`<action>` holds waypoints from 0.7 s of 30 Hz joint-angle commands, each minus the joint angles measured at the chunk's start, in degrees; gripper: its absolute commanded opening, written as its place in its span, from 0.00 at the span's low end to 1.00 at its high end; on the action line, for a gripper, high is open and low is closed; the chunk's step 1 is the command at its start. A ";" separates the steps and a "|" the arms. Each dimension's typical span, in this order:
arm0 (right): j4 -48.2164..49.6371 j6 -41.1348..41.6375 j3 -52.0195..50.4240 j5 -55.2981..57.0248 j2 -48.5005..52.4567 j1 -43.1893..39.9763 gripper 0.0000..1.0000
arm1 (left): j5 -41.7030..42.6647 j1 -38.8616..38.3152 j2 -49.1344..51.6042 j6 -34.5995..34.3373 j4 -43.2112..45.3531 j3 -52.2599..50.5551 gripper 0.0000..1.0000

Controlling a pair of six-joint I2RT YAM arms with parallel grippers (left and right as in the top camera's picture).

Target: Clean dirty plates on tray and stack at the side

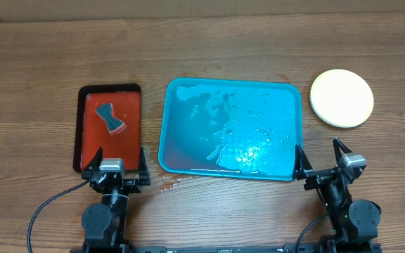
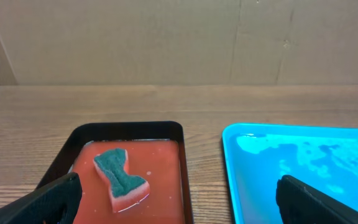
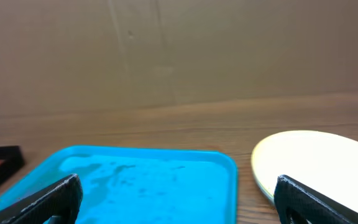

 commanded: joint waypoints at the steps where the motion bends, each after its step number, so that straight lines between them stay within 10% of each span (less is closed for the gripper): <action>1: 0.09 -6.36 -0.57 2.67 -0.48 -0.17 1.00 | 0.63 0.31 -0.70 0.87 0.22 -0.37 1.00; 21: -0.07 -9.66 -0.57 6.56 -0.48 -0.11 1.00 | 0.63 0.31 -0.70 0.87 0.22 -0.37 1.00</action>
